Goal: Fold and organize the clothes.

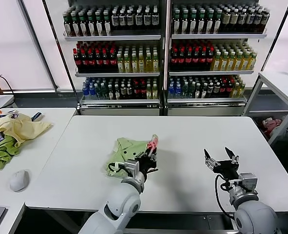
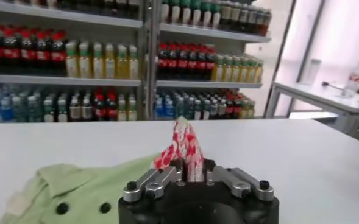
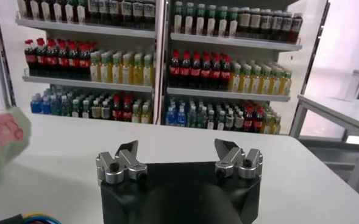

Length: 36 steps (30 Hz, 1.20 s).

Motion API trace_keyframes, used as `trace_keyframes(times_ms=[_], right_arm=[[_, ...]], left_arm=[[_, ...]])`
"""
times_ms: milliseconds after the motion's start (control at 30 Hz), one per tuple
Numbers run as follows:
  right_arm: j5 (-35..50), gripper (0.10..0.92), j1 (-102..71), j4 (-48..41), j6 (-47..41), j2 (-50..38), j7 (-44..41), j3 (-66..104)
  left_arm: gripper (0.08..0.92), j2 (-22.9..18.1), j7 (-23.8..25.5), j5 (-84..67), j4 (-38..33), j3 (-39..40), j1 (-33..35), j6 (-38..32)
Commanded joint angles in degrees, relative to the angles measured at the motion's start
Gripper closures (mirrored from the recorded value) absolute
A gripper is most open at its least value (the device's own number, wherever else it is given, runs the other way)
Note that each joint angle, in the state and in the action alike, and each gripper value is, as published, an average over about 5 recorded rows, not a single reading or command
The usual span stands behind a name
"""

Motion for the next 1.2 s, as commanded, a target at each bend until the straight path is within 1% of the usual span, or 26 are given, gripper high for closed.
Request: trace_keyframes(times_ms=[33,167,333,500,600,1000,1100,1200], right_arm=[[-0.2,0.203,1.7,-0.8,-0.1,0.6,0.2,-2.0],[-0.3,0.203,3.4,-2.1,-0.1,1.8,1.3,-6.1],[-2.3,0.203,5.3,-4.9,0.1,5.0,3.3,-14.0],[-4.5,0.203,6.7,-10.2,0.0,10.4,4.4,-19.9],[-5.3,0.203,7.4,-13.3,-0.3,12.8,5.0,-22.4],[-6.9,0.203,12.6,-22.9,-2.3,17.5,7.3,-27.9],[-6.0,0.203,13.2,-23.6,-2.5,17.6,7.4,-27.9],[-4.8,0.221,13.3,-23.6,-2.1,17.3,7.0,-27.5]], left_arm=[[0.636,-0.8,2.9,0.4,-0.3,3.2,-0.2,-5.9],[0.524,2.0,3.0,-1.7,-5.8,-1.6,3.3,-5.7],[0.377,7.2,2.0,-1.7,-11.9,-9.7,9.2,-6.3],[0.236,11.3,0.6,0.8,-14.7,-16.1,15.1,-7.8],[0.188,12.1,0.1,1.4,-15.4,-18.4,17.1,-8.1],[0.177,11.3,-0.7,3.5,-15.9,-19.4,19.3,-8.4],[0.177,11.3,-0.8,3.5,-16.2,-19.5,19.7,-8.3],[0.177,11.2,-0.8,3.5,-16.4,-19.4,19.9,-8.3]])
